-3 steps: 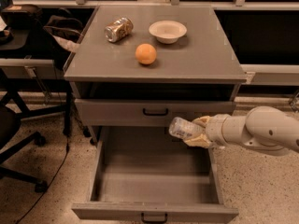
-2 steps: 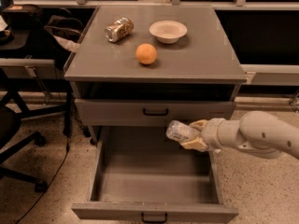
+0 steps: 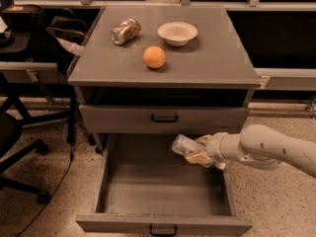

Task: Place blue plastic bottle into middle drawer

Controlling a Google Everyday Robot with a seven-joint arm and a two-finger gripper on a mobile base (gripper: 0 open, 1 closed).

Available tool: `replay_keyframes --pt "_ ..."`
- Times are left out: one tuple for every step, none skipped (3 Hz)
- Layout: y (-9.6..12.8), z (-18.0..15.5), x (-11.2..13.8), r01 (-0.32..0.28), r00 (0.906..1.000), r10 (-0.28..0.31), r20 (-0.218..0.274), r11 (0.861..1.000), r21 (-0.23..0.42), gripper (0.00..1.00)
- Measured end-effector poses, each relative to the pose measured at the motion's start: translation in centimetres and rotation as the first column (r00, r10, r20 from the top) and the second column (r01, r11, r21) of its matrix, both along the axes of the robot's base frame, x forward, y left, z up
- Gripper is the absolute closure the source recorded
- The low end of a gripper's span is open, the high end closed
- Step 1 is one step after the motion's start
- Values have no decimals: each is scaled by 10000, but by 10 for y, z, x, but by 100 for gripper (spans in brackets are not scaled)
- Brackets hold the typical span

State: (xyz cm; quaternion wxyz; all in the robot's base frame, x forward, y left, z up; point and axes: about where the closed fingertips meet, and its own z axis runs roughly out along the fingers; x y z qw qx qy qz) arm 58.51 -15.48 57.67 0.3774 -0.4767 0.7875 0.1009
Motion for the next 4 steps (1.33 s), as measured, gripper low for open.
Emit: replay_keyframes --pt "-3 -36 4 320 9971 -316 -700 9995 44 100" --pt "-6 -75 8 594 9896 -592 -1312 9982 -23 100" --pt "-8 -120 12 831 9777 -875 -1907 9961 -312 100" --pt "-10 -143 13 922 9704 -1007 -2194 9945 -488 100"
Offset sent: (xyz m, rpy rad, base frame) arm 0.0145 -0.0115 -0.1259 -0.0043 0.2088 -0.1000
